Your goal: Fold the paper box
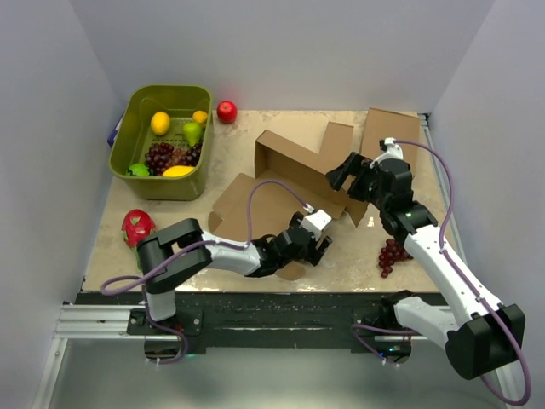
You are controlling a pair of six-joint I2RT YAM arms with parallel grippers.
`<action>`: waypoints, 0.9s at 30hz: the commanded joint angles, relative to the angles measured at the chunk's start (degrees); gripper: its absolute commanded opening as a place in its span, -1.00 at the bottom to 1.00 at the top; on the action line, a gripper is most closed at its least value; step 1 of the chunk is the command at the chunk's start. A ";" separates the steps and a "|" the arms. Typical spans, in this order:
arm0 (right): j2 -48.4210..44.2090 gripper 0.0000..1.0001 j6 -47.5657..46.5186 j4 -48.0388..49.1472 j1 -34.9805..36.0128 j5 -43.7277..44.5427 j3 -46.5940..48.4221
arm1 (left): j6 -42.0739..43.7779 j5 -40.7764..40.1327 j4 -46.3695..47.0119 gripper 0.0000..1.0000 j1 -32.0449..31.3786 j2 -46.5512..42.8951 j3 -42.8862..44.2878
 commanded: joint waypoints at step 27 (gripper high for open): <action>-0.01 0.70 1.38 2.32 -1.28 -3.66 1.24 | 1.19 -2.81 -5.81 -0.22 0.39 6.81 4.15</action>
